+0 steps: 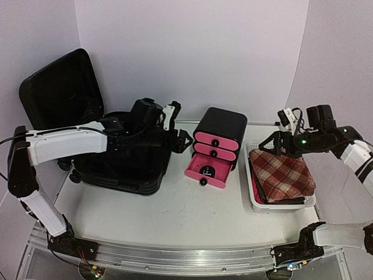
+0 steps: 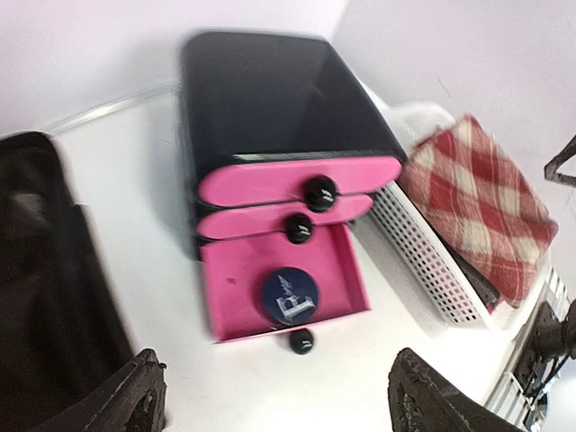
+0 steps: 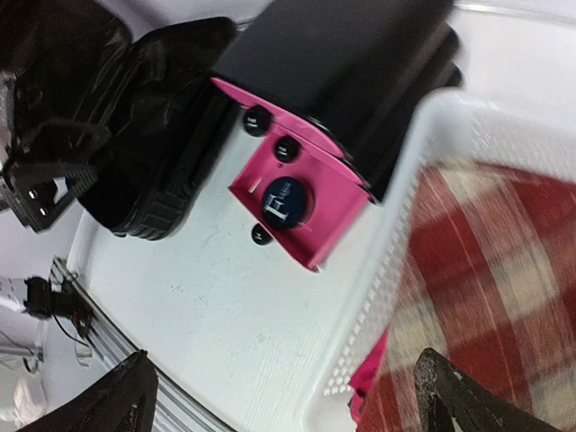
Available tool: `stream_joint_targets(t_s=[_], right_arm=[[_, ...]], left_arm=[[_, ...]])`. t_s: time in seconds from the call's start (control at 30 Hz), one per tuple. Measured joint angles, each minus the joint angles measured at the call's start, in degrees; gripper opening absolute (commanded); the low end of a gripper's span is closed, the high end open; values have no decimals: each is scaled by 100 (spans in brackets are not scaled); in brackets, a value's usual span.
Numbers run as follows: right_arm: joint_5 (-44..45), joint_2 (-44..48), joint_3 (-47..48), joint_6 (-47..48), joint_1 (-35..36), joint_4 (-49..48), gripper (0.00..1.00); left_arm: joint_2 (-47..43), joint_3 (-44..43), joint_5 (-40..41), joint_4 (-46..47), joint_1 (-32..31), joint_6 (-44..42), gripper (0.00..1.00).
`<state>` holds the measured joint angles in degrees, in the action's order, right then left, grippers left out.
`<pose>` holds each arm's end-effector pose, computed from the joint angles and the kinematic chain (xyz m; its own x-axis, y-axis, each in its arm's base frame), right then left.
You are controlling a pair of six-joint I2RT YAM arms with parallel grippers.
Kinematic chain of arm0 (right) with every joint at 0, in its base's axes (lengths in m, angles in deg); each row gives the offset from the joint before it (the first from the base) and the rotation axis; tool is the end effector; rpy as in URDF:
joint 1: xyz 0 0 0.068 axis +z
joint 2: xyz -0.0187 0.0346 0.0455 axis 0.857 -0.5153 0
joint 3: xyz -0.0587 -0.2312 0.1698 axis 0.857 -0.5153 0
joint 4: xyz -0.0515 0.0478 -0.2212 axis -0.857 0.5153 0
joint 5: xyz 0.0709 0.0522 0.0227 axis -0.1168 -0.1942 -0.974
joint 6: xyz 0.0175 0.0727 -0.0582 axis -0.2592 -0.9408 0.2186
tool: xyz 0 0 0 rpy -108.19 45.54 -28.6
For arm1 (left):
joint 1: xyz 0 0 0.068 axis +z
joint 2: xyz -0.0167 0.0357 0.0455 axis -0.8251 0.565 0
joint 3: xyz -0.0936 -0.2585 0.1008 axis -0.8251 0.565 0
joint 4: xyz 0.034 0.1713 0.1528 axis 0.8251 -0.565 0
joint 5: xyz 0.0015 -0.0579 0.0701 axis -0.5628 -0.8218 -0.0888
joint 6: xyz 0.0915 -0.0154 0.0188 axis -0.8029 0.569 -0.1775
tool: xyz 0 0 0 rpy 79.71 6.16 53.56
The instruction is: Open, take out, and arrange the luggage
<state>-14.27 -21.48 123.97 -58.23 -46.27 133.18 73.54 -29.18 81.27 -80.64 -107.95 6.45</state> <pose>0.1759 0.0828 0.3142 -0.7704 0.0078 -0.6375 -0.3897 0.7856 0.4805 0.2468 -0.3163 0.3148 -0.5286 0.1825 -0.8290 0.6461 0.7199 -0.2535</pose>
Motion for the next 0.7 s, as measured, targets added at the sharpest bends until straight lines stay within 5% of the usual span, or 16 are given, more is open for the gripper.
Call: stream_joint_targets(t_s=[0.4, 0.7], right_arm=[[1976, -3123, 1438, 850, 3388, -289, 98], [2833, -4868, 1832, 846, 3893, -17, 98]], left_arm=[[-2253, 1759, 595, -50, 629, -168, 95], [-3550, 2745, 925, -57, 660, -133, 98]])
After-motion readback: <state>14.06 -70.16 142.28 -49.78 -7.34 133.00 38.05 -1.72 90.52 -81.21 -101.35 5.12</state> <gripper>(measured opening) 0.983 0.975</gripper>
